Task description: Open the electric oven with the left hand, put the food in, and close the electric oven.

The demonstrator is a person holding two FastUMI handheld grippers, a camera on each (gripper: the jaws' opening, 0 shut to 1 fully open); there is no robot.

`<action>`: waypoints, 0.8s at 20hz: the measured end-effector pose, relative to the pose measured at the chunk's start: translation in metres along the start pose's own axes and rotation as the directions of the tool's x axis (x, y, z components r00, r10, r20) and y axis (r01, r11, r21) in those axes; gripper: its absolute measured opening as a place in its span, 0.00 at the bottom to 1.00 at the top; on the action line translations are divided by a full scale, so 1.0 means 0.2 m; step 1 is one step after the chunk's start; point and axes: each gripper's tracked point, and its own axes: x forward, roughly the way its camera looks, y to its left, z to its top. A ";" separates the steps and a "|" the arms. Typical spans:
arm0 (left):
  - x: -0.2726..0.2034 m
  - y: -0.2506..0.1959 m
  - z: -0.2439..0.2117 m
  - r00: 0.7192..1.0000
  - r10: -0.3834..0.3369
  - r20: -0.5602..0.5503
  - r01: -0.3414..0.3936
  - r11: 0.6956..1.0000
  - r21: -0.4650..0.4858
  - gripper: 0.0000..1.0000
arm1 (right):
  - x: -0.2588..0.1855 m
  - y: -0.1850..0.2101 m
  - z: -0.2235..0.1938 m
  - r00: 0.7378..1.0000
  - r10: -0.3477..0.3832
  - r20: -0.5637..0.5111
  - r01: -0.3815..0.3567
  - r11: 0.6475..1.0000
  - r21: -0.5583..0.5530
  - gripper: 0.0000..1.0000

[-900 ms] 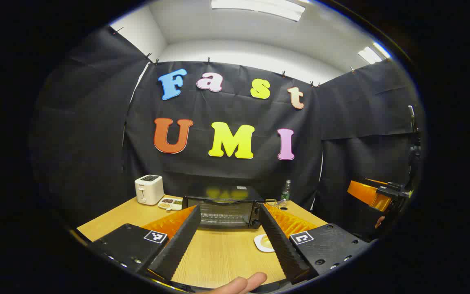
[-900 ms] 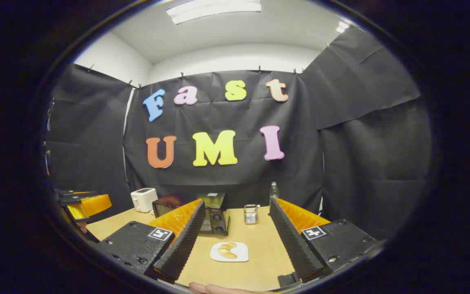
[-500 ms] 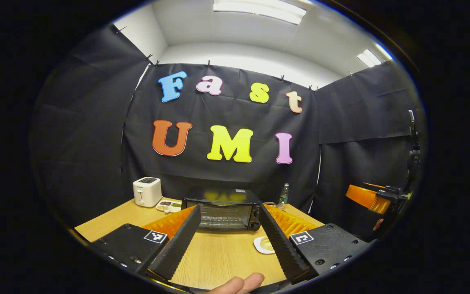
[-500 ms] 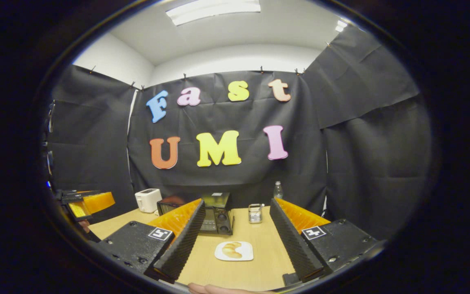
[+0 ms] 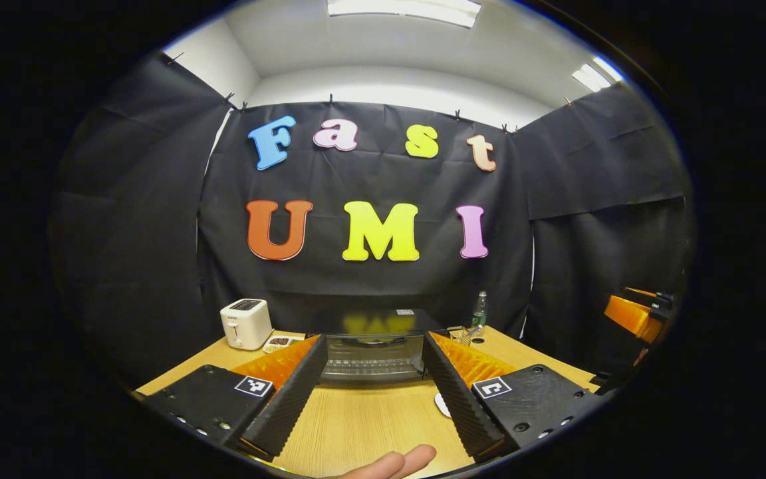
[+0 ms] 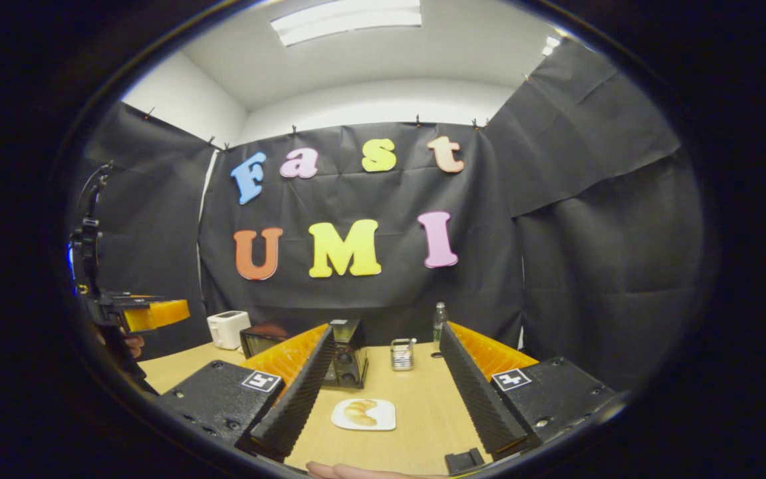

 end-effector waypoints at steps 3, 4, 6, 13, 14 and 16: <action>0.19 0.02 0.02 1.000 -0.009 -0.018 0.009 1.000 0.020 0.94 | 0.03 -0.03 -0.03 1.000 -0.008 -0.006 0.008 1.000 0.012 0.96; 0.26 0.02 0.02 1.000 -0.014 -0.026 0.015 1.000 0.019 0.94 | 0.04 -0.04 -0.03 1.000 -0.008 -0.006 0.008 1.000 0.013 0.96; 0.42 0.03 -0.02 0.998 -0.019 -0.053 0.019 1.000 -0.003 0.94 | 0.06 -0.04 -0.03 1.000 0.002 -0.002 -0.002 1.000 0.016 0.96; 1.03 0.16 -0.33 0.979 -0.002 -0.205 -0.010 0.998 -0.059 0.94 | 0.09 -0.08 -0.11 0.999 -0.006 -0.047 0.006 1.000 0.018 0.97; 1.09 0.18 -0.38 0.974 0.002 -0.228 -0.015 0.998 -0.056 0.94 | 0.09 -0.09 -0.11 0.999 -0.009 -0.047 0.010 1.000 0.015 0.97; 1.19 0.20 -0.44 0.972 0.010 -0.236 -0.017 0.999 -0.029 0.94 | 0.10 -0.11 -0.11 0.999 -0.018 -0.048 0.018 1.000 0.006 0.97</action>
